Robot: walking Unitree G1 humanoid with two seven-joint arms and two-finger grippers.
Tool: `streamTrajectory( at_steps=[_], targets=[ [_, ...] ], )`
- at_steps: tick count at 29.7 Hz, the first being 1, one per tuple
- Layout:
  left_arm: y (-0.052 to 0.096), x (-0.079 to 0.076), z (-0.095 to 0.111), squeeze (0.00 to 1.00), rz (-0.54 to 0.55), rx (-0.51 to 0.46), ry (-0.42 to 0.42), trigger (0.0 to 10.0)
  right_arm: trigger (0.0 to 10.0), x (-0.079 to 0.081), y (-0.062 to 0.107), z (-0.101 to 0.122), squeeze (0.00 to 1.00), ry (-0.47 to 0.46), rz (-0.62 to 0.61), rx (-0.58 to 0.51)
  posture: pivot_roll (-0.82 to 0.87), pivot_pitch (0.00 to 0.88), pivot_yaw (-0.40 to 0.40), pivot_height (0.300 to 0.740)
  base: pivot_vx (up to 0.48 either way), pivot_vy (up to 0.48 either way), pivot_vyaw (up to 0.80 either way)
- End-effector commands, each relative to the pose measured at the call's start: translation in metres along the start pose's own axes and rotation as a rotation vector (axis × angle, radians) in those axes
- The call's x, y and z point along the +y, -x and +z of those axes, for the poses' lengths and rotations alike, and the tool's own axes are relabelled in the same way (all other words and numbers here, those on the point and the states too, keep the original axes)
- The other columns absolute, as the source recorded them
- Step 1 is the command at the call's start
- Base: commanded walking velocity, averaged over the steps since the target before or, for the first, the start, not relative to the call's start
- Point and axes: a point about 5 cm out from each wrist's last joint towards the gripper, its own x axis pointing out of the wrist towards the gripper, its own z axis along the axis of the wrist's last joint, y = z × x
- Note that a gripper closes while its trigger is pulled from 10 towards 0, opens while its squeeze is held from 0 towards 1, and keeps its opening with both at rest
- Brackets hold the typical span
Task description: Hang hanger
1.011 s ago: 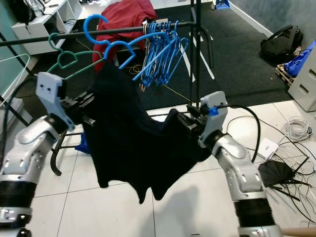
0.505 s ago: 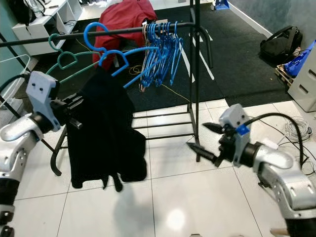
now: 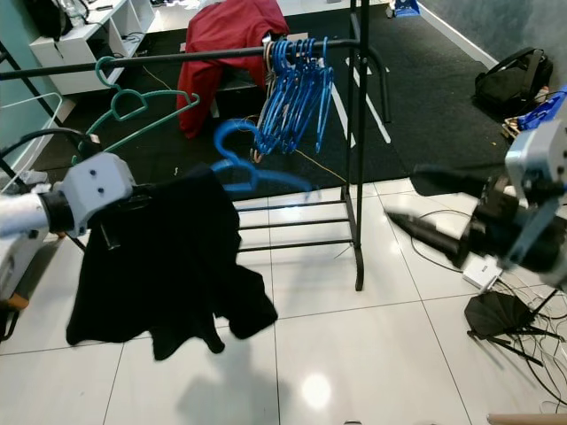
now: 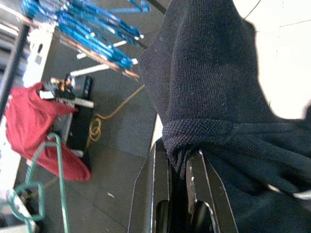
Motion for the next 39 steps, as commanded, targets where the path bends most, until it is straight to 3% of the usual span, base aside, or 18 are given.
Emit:
streamTrajectory(
  at_steps=[1, 4, 6, 8, 9, 10, 19, 22, 25, 27, 29, 36, 39],
  targets=[
    [-0.002, 0.002, 0.010, 0.00, -0.051, -0.014, -0.084, 10.0, 10.0, 0.010, -0.007, -0.008, 0.00, -0.011, 0.082, 0.072, -0.15, 0.096, 0.069, 0.740, 0.000, 0.000, 0.00],
    [-0.020, -0.009, 0.039, 0.00, -0.207, -0.151, -0.135, 10.0, 10.0, 0.016, -0.018, -0.031, 0.00, -0.034, 0.128, 0.178, -0.16, 0.089, 0.072, 0.740, 0.000, 0.000, 0.00],
    [-0.021, -0.010, 0.043, 0.00, -0.233, -0.177, -0.137, 10.0, 10.0, 0.016, -0.020, -0.033, 0.00, -0.033, 0.121, 0.183, -0.16, 0.089, 0.072, 0.740, 0.000, 0.000, 0.00],
    [-0.021, -0.017, 0.058, 0.00, -0.352, -0.238, -0.122, 10.0, 10.0, 0.014, -0.030, -0.039, 0.00, -0.024, 0.083, 0.164, -0.16, 0.082, 0.074, 0.740, 0.000, 0.000, 0.00],
    [-0.021, -0.017, 0.058, 0.00, -0.352, -0.238, -0.122, 10.0, 10.0, 0.014, -0.030, -0.039, 0.00, -0.024, 0.083, 0.164, -0.16, 0.082, 0.074, 0.740, 0.000, 0.000, 0.00],
    [-0.019, -0.022, 0.068, 0.00, -0.438, -0.263, -0.122, 10.0, 10.0, 0.014, -0.038, -0.041, 0.00, -0.021, 0.065, 0.134, -0.16, 0.081, 0.074, 0.740, 0.000, 0.000, 0.00],
    [-0.016, -0.026, 0.076, 0.00, -0.500, -0.275, -0.127, 10.0, 10.0, 0.016, -0.048, -0.044, 0.00, -0.039, 0.051, 0.097, -0.15, 0.080, 0.072, 0.740, 0.000, 0.000, 0.00],
    [-0.015, -0.029, 0.080, 0.00, -0.514, -0.301, -0.106, 10.0, 10.0, 0.025, -0.056, -0.048, 0.00, -0.061, 0.090, 0.094, -0.15, 0.084, 0.070, 0.740, 0.000, 0.000, 0.00],
    [-0.016, -0.031, 0.082, 0.00, -0.515, -0.313, -0.095, 10.0, 10.0, 0.038, -0.063, -0.045, 0.00, -0.112, 0.165, 0.036, -0.15, 0.087, 0.067, 0.740, 0.000, 0.000, 0.00],
    [-0.015, -0.032, 0.077, 0.00, -0.517, -0.292, -0.082, 10.0, 10.0, 0.036, -0.060, -0.020, 0.00, -0.185, 0.188, -0.162, -0.15, 0.090, 0.071, 0.740, 0.000, 0.000, 0.00],
    [-0.015, -0.033, 0.074, 0.00, -0.516, -0.280, -0.079, 10.0, 10.0, 0.037, -0.056, -0.014, 0.00, -0.199, 0.217, -0.195, -0.16, 0.091, 0.072, 0.740, 0.000, 0.000, 0.00],
    [-0.014, -0.032, 0.068, 0.00, -0.512, -0.256, -0.070, 10.0, 10.0, 0.040, -0.043, -0.015, 0.00, -0.219, 0.261, -0.162, -0.16, 0.094, 0.074, 0.740, 0.000, 0.000, 0.00],
    [-0.013, -0.031, 0.065, 0.00, -0.506, -0.243, -0.061, 10.0, 10.0, 0.048, -0.038, -0.026, 0.00, -0.245, 0.285, -0.085, -0.16, 0.097, 0.079, 0.740, 0.000, 0.000, 0.00]
  ],
)
